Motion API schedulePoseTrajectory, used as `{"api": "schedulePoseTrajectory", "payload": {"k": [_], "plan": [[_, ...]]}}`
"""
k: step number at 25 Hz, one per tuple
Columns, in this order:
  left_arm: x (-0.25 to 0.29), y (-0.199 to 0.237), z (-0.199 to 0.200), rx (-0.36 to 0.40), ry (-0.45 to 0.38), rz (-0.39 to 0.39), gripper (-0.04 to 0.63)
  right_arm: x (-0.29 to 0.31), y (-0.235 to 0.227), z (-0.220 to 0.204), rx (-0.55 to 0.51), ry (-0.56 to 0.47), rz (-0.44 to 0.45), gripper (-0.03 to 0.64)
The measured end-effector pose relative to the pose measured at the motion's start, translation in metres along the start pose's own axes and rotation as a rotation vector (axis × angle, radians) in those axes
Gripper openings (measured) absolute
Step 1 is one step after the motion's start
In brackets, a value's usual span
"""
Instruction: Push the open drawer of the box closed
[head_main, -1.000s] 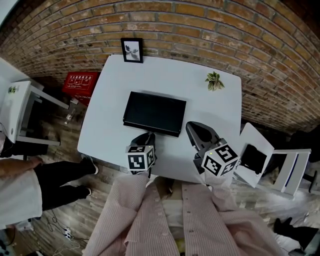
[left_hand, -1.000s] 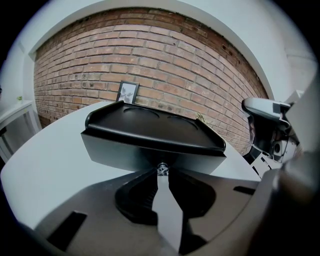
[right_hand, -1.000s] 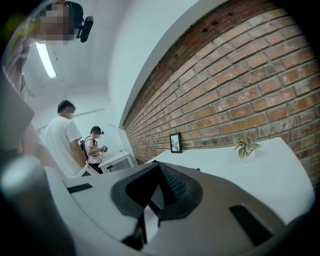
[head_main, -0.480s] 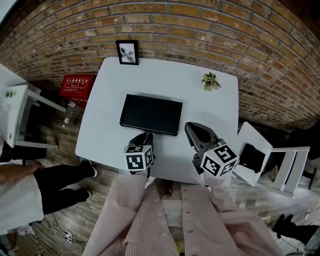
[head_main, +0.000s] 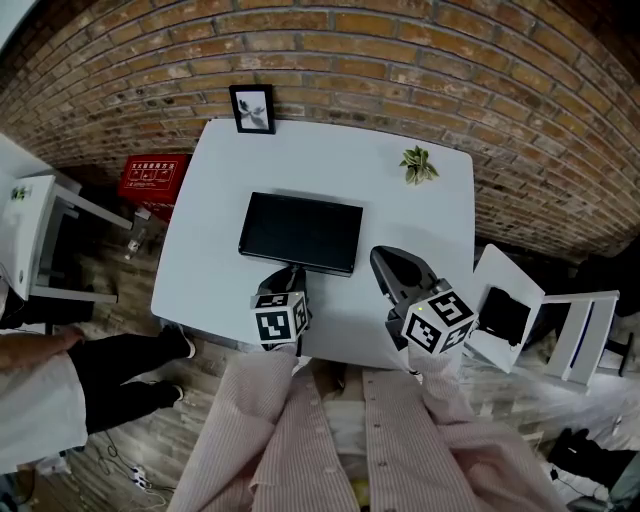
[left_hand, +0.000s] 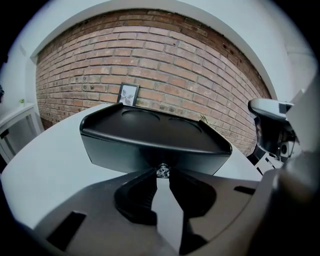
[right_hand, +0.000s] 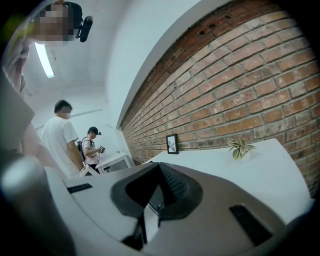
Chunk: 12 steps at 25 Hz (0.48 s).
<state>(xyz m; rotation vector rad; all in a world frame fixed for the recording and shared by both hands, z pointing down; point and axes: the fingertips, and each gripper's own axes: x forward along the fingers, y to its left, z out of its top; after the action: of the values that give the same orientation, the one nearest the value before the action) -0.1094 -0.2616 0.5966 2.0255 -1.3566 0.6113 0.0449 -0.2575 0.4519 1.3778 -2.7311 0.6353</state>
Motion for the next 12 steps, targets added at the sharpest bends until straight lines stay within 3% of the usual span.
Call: {"api": "schedulePoseTrajectory", "payload": {"k": [7, 12], "plan": [[-0.007, 0.005, 0.003, -0.001, -0.075, 0.045, 0.124, -0.001, 0.002, -0.002, -0.002, 0.003, 0.006, 0.003], [-0.02, -0.001, 0.012, 0.04, -0.142, 0.045, 0.062, -0.002, 0.006, -0.002, -0.006, 0.003, 0.017, 0.003]]}}
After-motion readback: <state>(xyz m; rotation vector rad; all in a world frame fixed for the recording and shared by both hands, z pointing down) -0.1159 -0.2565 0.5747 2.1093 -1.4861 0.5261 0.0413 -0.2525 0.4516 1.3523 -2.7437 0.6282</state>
